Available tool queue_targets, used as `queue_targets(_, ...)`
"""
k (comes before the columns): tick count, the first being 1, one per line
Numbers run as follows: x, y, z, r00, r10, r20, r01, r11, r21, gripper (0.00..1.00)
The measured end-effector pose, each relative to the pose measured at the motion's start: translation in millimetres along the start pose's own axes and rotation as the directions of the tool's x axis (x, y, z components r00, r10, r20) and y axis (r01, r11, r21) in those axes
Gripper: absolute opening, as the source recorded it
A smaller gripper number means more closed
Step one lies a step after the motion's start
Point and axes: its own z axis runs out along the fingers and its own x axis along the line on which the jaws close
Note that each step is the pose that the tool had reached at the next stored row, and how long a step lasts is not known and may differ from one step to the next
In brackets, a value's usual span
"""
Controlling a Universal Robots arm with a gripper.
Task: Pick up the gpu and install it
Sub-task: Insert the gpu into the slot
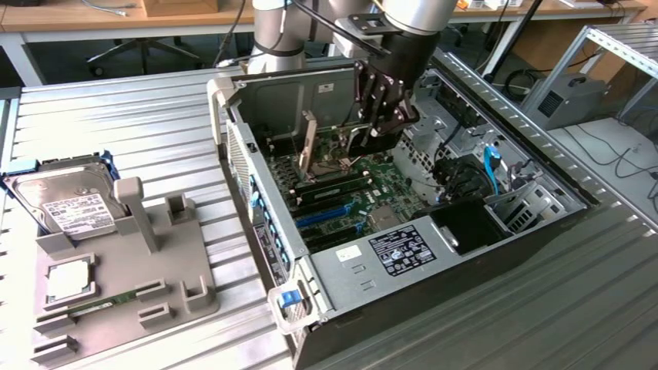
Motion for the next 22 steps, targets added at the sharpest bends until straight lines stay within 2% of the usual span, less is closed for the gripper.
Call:
queue_targets(7,0.1,0.0,0.2,1.0000,0.000,0.0005,0.000,1.0000,0.0001,0.27)
queue_targets(13,3.3,0.4,0.4,1.0000,-0.001,0.0094,0.001,1.0000,0.0014,0.27)
queue_targets(17,5.8,0.9,1.3,0.9998,-0.002,0.0188,0.002,1.0000,0.0063,0.27)
queue_targets(22,10.0,2.1,3.0,0.9997,-0.003,0.0254,0.003,0.9999,0.0159,0.27)
